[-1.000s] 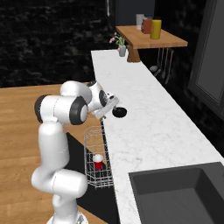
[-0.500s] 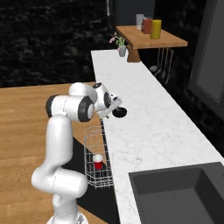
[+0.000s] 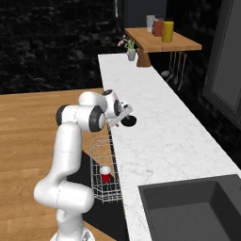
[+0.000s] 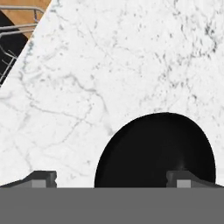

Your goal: Pick up the cup and bowl from the counter, place them in the dishwasher, and close the dishwasher door.

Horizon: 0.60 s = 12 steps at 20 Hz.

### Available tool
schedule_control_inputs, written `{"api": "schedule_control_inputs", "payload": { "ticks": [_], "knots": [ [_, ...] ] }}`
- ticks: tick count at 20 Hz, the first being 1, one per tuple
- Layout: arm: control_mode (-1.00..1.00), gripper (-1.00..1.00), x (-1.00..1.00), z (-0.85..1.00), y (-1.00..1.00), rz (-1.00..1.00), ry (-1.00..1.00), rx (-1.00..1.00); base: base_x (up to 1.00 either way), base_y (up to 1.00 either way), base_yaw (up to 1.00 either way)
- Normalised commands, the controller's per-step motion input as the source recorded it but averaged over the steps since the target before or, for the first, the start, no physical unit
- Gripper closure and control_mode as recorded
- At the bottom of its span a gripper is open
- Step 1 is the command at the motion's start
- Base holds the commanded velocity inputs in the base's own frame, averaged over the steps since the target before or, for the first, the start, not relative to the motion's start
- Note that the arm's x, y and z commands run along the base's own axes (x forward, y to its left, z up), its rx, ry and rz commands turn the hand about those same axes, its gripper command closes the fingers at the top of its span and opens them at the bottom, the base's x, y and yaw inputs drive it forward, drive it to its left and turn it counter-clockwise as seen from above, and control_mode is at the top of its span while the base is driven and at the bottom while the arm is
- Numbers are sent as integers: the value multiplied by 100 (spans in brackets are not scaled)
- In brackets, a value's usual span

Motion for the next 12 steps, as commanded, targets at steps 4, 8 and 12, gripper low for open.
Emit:
{"api": "schedule_control_inputs", "payload": {
  "ticks": [4, 8, 12],
  "knots": [
    [-100, -100, 30, -9, -10, 0, 4, 3, 0, 0, 0],
    [-100, 100, 9, -18, -13, 0, 6, 6, 0, 0, 0],
    [-100, 100, 0, -23, -2, 0, 0, 2, 0, 0, 0]
  ]
}}
